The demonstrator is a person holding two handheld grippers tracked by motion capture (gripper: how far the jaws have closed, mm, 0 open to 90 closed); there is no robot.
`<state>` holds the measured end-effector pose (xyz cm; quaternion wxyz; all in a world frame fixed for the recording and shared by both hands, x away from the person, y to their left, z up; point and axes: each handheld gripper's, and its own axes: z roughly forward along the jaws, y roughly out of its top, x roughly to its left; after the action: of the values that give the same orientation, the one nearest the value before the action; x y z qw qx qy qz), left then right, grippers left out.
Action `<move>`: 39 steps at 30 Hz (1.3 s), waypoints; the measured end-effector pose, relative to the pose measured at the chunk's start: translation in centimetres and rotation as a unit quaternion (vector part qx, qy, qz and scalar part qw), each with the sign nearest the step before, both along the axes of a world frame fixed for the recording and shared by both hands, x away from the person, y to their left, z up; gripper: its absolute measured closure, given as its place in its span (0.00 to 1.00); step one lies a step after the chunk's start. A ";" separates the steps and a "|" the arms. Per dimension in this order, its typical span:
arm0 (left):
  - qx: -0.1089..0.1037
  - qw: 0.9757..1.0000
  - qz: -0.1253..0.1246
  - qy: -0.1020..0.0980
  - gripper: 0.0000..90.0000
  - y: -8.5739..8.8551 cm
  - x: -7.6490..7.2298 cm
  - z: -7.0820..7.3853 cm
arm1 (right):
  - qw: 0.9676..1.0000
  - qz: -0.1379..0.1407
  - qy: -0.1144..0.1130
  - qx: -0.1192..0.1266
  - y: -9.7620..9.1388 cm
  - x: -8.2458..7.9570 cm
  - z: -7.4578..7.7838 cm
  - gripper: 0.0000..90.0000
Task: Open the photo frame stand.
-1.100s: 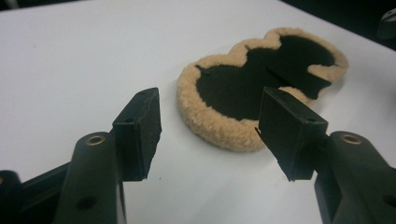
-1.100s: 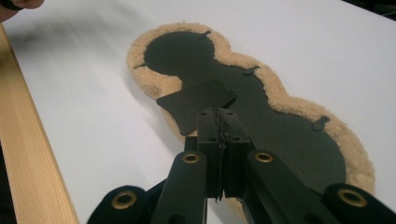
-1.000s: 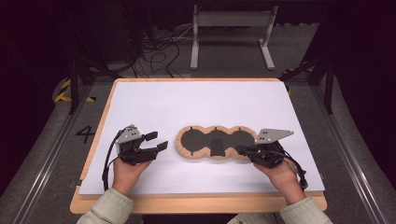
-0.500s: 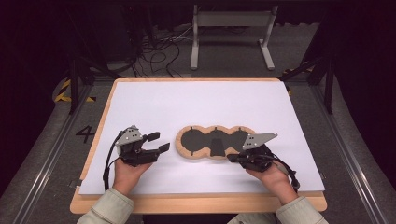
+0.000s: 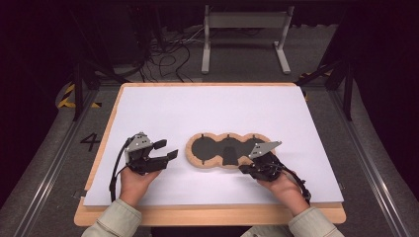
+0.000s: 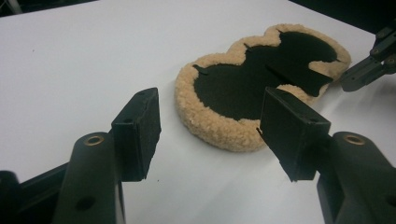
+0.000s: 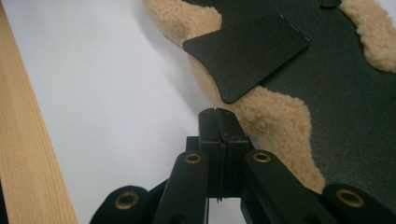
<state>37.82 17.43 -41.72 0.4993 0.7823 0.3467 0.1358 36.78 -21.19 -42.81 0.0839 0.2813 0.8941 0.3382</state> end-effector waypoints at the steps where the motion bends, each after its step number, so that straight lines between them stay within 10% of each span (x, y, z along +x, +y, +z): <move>1: 0.001 1.000 0.000 0.001 0.43 0.0 0.0 0.0 | 1.000 -0.002 0.002 -0.002 0.0 0.1 -0.2 1.00; 13: 0.017 1.000 -0.001 0.009 0.43 -0.2 0.1 -0.3 | 1.000 -0.010 0.015 0.004 0.4 1.0 -0.9 1.00; 30: -0.004 0.999 -0.023 0.030 0.45 0.3 0.1 -0.5 | 0.998 -0.024 -0.044 0.049 0.1 1.3 1.2 1.00; 39: 0.018 0.999 -0.031 0.032 0.47 -0.5 0.0 -0.7 | 0.996 -0.037 -0.051 0.060 -0.1 1.3 1.2 1.00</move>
<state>37.85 16.96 -42.45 0.4777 0.8057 0.3353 0.1011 38.11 -21.29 -41.57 0.1255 0.3013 0.8557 0.4016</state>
